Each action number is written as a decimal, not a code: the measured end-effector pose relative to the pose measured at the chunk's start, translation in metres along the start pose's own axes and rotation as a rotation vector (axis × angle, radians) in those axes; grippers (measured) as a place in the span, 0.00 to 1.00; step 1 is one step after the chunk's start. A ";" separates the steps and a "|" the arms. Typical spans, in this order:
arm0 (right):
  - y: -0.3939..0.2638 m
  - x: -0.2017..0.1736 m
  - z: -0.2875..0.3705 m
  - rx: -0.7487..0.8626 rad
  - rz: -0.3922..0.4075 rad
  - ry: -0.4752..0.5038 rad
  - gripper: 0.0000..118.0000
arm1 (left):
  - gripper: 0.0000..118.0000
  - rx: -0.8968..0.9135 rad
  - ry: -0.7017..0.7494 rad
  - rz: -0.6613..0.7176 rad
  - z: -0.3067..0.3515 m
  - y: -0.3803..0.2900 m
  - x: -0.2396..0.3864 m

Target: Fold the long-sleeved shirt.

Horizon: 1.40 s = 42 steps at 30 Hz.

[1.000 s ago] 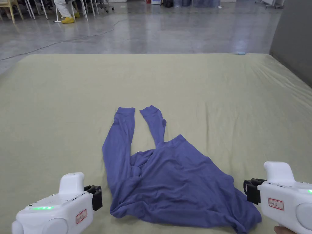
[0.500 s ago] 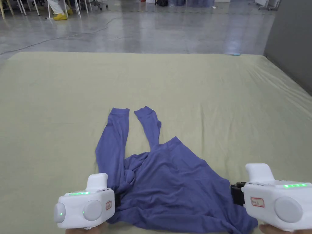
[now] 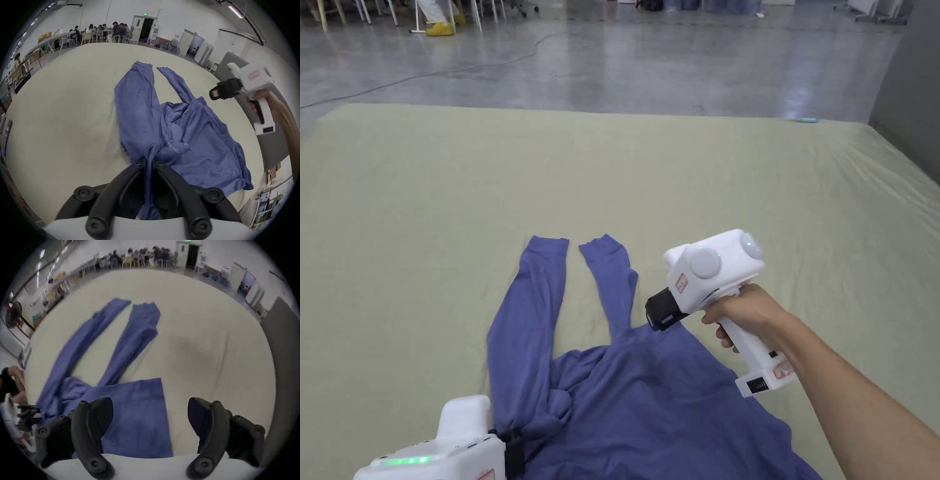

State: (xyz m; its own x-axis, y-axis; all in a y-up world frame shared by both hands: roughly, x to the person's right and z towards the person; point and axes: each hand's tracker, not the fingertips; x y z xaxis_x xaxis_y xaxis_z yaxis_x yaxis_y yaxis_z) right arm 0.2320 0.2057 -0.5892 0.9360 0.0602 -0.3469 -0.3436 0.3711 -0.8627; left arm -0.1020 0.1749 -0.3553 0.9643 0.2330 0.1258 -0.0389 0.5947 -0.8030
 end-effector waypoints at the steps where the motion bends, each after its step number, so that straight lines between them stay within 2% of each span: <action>1: 0.004 0.000 -0.010 -0.031 0.009 -0.009 0.86 | 0.05 -0.001 0.003 0.000 0.000 0.000 0.000; 3: 0.010 0.001 -0.025 -0.088 0.011 0.002 0.79 | 0.05 -0.003 0.006 0.002 0.000 0.000 0.002; 6: 0.011 -0.006 -0.043 -0.147 0.053 -0.004 0.56 | 0.05 -0.006 0.003 0.005 -0.002 0.001 0.003; 7: 0.009 -0.011 -0.050 -0.169 0.075 -0.022 0.54 | 0.05 -0.007 0.008 0.001 -0.003 0.002 0.002; 8: 0.008 -0.015 -0.051 -0.150 0.052 0.002 0.54 | 0.05 -0.008 0.010 -0.001 -0.004 0.002 0.002; 10: 0.009 -0.021 -0.043 -0.150 0.051 -0.026 0.49 | 0.05 -0.010 0.016 -0.001 -0.004 0.002 0.001; 11: 0.009 -0.023 -0.038 -0.145 0.055 -0.025 0.39 | 0.05 -0.008 0.016 0.003 -0.003 0.002 0.001; 12: 0.009 -0.025 -0.033 -0.129 0.057 -0.045 0.08 | 0.05 -0.007 0.018 0.004 -0.003 0.003 0.000; 13: 0.008 -0.027 -0.024 -0.104 0.057 -0.093 0.03 | 0.05 -0.001 0.028 0.006 -0.001 0.004 0.000; 16: -0.002 -0.020 0.016 -0.022 0.015 -0.090 0.03 | 0.05 0.043 0.039 0.009 0.011 0.017 -0.003; 20: -0.020 0.004 0.105 0.170 -0.096 -0.061 0.03 | 0.05 0.151 0.029 -0.025 0.034 0.058 -0.006; 26: -0.028 0.041 0.247 0.397 -0.141 -0.171 0.03 | 0.05 0.365 0.023 -0.097 0.078 0.165 0.016; 29: -0.022 0.052 0.313 0.524 -0.178 -0.203 0.03 | 0.05 0.467 0.036 -0.146 0.111 0.232 0.048; 36: 0.048 0.073 0.414 0.697 -0.181 -0.336 0.03 | 0.05 0.649 0.151 -0.287 0.164 0.399 0.113; 40: 0.104 0.091 0.446 0.749 -0.230 -0.326 0.03 | 0.05 0.702 0.247 -0.369 0.189 0.495 0.144; 42: 0.129 0.100 0.460 0.782 -0.253 -0.339 0.03 | 0.05 0.719 0.255 -0.365 0.204 0.533 0.153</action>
State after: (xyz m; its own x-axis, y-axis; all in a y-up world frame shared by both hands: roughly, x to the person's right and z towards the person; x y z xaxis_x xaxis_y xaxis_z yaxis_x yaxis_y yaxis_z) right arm 0.3169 0.6855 -0.5664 0.9918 0.1157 0.0548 -0.0887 0.9297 -0.3576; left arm -0.0282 0.6845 -0.6447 0.9749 -0.1986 0.1007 0.2129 0.9638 -0.1604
